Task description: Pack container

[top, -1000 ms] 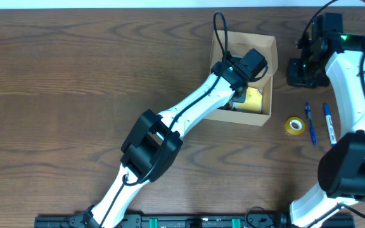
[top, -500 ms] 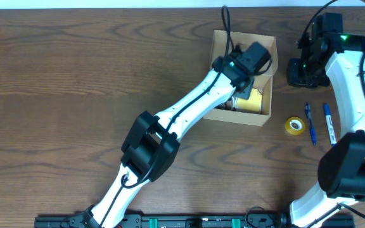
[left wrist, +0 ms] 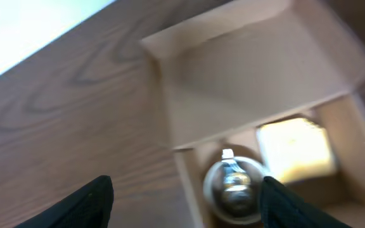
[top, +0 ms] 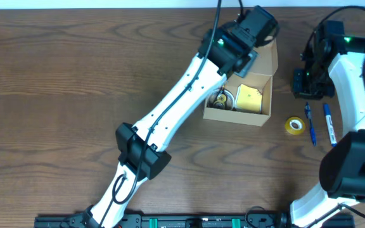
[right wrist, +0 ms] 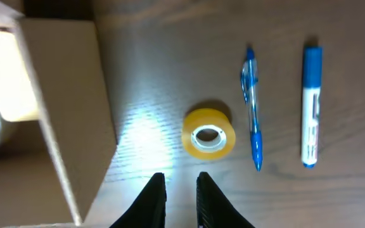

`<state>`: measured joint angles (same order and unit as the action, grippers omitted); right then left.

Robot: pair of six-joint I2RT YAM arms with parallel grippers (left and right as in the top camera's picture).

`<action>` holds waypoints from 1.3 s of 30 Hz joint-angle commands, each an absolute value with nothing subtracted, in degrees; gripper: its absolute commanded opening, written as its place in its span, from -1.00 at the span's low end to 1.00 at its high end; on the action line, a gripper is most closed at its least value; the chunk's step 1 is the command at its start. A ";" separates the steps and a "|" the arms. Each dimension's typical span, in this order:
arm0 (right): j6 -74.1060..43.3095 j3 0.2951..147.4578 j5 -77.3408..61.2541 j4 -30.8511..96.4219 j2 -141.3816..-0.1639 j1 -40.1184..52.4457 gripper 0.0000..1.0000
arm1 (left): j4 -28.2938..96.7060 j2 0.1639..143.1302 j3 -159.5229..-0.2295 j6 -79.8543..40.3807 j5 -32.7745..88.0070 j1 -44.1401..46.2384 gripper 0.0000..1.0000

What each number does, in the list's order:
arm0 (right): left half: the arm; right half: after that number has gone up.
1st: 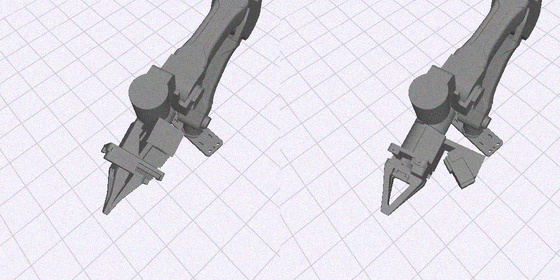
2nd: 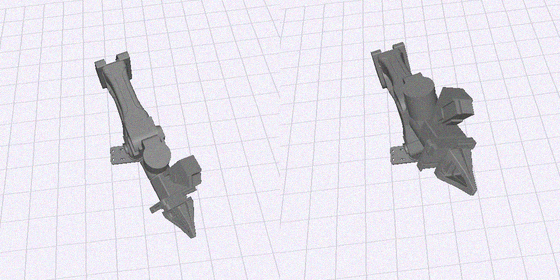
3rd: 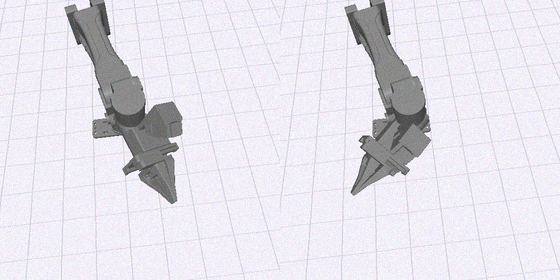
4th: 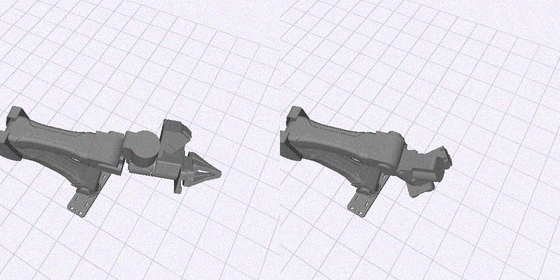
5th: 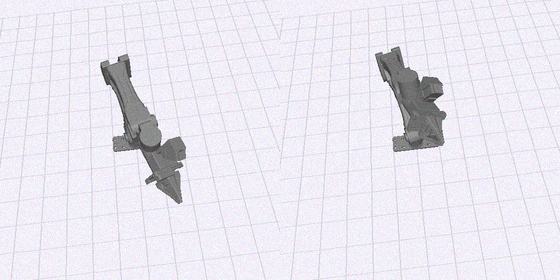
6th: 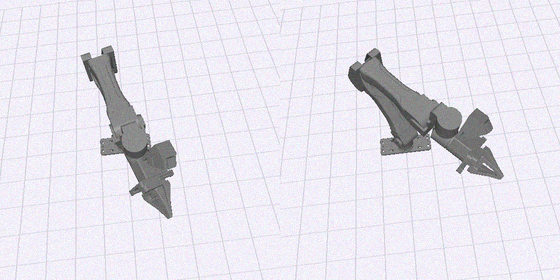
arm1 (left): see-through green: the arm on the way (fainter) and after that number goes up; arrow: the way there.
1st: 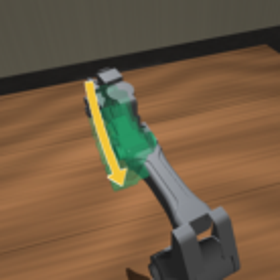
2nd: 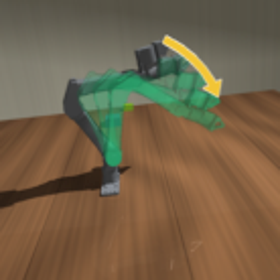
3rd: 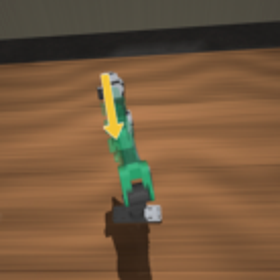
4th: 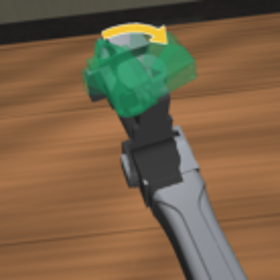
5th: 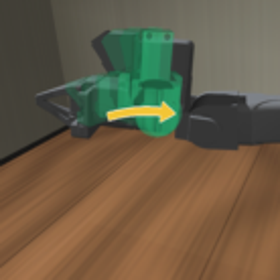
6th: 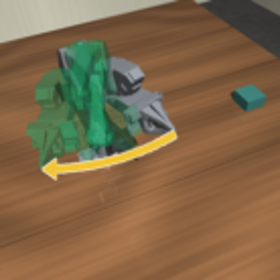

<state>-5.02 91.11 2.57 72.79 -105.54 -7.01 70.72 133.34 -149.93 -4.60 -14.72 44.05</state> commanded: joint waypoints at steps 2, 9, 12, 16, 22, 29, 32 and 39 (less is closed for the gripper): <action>-8.19 85.10 2.52 70.11 -104.38 -7.92 -0.68 | 71.64 129.43 -150.91 -2.33 -18.59 39.22 0.45; -10.33 80.58 1.06 68.20 -104.38 -8.27 -0.67 | 71.37 120.14 -150.91 -2.26 -10.68 26.04 0.66; -12.05 77.06 1.04 65.17 -104.38 -8.27 -0.66 | 71.48 117.69 -150.91 0.69 -3.55 20.34 0.70; -13.28 72.79 1.02 62.63 -104.38 -9.41 -0.61 | 71.81 115.77 -150.91 7.99 2.20 15.88 0.76; -14.13 69.36 0.60 59.99 -104.38 -11.20 -0.60 | 72.40 114.69 -150.91 12.73 2.83 14.35 0.77; -14.13 67.85 0.58 56.60 -104.38 -12.38 -0.49 | 73.28 114.69 -150.91 12.71 2.85 14.37 0.76; -14.11 67.85 0.32 55.46 -104.38 -12.40 -0.45 | 73.30 114.69 -150.91 12.71 2.87 14.37 0.77; -14.11 67.83 -2.00 51.00 -104.38 -12.34 -0.40 | 73.30 114.69 -150.91 12.71 4.56 14.37 0.79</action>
